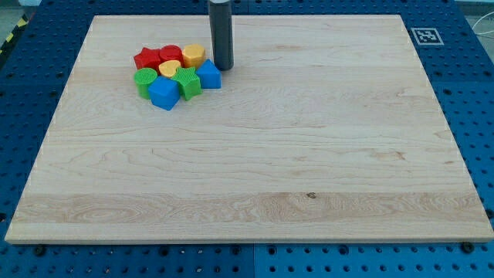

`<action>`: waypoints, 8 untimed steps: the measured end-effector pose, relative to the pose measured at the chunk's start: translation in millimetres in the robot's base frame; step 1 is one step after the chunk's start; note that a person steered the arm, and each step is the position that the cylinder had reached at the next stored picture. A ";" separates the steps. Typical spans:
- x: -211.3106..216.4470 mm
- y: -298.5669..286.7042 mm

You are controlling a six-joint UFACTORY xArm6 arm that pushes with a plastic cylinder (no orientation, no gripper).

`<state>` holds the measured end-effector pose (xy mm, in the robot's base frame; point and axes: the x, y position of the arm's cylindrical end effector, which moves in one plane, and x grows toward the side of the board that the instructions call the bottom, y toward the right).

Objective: Move your arm a bit right

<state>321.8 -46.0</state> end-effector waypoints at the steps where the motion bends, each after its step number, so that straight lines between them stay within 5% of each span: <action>1: -2.8 -1.6; 8: 15.1 29.7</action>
<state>337.0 -16.3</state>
